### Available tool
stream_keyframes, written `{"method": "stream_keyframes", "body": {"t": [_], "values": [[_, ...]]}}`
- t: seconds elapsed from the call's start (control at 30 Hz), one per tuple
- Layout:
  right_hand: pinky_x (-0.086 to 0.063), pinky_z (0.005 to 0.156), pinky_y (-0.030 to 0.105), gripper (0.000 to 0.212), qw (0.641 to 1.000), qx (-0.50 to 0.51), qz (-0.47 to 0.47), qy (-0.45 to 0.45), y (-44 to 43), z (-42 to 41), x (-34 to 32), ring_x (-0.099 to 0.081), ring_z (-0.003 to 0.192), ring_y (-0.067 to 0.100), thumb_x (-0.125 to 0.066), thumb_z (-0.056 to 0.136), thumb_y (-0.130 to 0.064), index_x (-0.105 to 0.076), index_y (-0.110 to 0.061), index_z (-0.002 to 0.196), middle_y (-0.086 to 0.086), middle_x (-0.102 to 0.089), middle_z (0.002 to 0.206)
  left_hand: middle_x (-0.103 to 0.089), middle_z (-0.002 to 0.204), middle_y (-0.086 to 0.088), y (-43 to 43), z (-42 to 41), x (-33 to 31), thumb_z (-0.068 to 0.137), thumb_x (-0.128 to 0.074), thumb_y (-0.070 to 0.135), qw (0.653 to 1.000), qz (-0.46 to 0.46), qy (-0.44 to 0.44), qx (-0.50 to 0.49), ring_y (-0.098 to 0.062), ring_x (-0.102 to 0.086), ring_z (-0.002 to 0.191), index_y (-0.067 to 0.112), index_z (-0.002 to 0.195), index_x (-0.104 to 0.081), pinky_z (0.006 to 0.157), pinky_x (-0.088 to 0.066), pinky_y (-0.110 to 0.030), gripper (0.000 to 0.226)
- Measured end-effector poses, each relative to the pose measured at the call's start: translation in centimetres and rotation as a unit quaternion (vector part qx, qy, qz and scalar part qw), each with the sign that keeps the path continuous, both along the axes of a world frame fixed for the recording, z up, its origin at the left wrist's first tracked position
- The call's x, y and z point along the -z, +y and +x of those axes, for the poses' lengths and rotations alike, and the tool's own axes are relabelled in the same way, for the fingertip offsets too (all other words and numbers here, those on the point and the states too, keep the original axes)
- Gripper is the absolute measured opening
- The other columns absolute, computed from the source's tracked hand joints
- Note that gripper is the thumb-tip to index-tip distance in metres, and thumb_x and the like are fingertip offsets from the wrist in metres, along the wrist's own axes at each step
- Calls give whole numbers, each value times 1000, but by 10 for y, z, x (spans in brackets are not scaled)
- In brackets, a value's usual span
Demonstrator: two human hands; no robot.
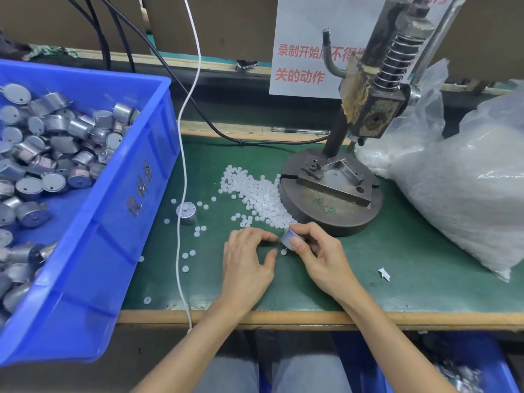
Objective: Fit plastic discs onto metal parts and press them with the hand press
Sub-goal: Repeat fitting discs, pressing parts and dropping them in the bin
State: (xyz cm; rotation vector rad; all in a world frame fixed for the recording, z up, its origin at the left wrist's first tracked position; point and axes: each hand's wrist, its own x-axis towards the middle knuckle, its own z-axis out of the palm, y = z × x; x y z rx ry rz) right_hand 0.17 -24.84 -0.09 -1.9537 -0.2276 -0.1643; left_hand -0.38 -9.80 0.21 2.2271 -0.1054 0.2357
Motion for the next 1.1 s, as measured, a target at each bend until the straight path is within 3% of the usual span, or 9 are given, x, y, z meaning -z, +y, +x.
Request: {"method": "stream_keyframes", "body": {"t": [0.3, 0.4, 0.53, 0.63, 0.83, 0.93, 1.0, 1.03, 1.1], "values": [[-49, 77, 28, 16, 992, -19, -87, -85, 1, -1, 3, -58, 90, 9, -59, 89, -11, -63, -1, 101, 2, -64, 99, -62, 92, 11, 0, 1, 2, 77, -72, 18, 1000, 4, 1, -4, -11, -47, 95, 22, 90, -67, 88, -32, -24, 15], [-47, 82, 21, 15, 982, -34, -125, -140, 4, -1, 4, -57, 94, 12, -59, 88, -4, -61, 3, 100, 7, -62, 100, -61, 93, 12, 0, 0, 2, 77, -71, 16, 1000, 7, 0, -1, -11, -47, 96, 22, 91, -67, 87, -32, -24, 16], [-44, 92, 24, 17, 961, -54, -173, -208, 6, -2, 9, -55, 102, 19, -58, 87, 2, -57, -2, 104, 12, -61, 102, -61, 95, 12, 1, 0, 2, 77, -66, 10, 1000, 7, 0, 7, -10, -47, 97, 21, 95, -65, 87, -30, -21, 21], [-43, 90, 23, 22, 959, -61, -179, -212, 6, -2, 11, -53, 98, 19, -57, 87, 1, -51, -10, 106, 12, -60, 102, -61, 95, 13, 1, 0, 2, 77, -66, 9, 1000, 1, 0, 7, -9, -46, 97, 23, 95, -65, 88, -32, -23, 23], [-44, 87, 22, 14, 960, -62, -188, -197, 5, -1, 8, -56, 96, 18, -60, 85, 2, -62, 5, 98, 11, -63, 99, -61, 94, 14, 1, 0, 3, 76, -66, 8, 1000, -7, 1, 12, -10, -47, 98, 24, 96, -64, 88, -31, -21, 25], [-45, 81, 15, 14, 985, -42, -130, -108, 4, -1, 3, -59, 91, 7, -62, 87, 0, -62, 1, 101, -1, -63, 99, -62, 95, 15, 0, -2, -2, 73, -68, 7, 999, -36, -1, 25, -8, -51, 98, 24, 100, -62, 91, -34, -24, 32], [-48, 75, 15, 10, 1000, -6, -1, 8, 3, -1, -3, -63, 83, 3, -62, 90, -5, -62, -2, 99, -6, -67, 90, -61, 101, 18, -3, -6, -7, 71, -72, 8, 995, -65, -20, 70, -4, -50, 101, 22, 105, -62, 94, -37, -24, 38], [-50, 72, 18, 12, 992, 17, 106, 66, 3, 0, -8, -65, 80, 5, -61, 90, -12, -62, -3, 98, -3, -69, 85, -60, 107, 19, -5, -7, -12, 71, -74, 10, 992, -72, -34, 100, -2, -49, 104, 22, 110, -62, 95, -37, -21, 42], [-53, 65, 23, 26, 937, 40, 308, 162, -1, 6, -19, -69, 77, 15, -57, 86, -27, -60, -4, 97, 8, -69, 82, -59, 116, 18, -13, -1, -23, 75, -74, 13, 986, -80, -58, 137, 1, -46, 107, 26, 118, -61, 96, -34, -14, 47]]}}
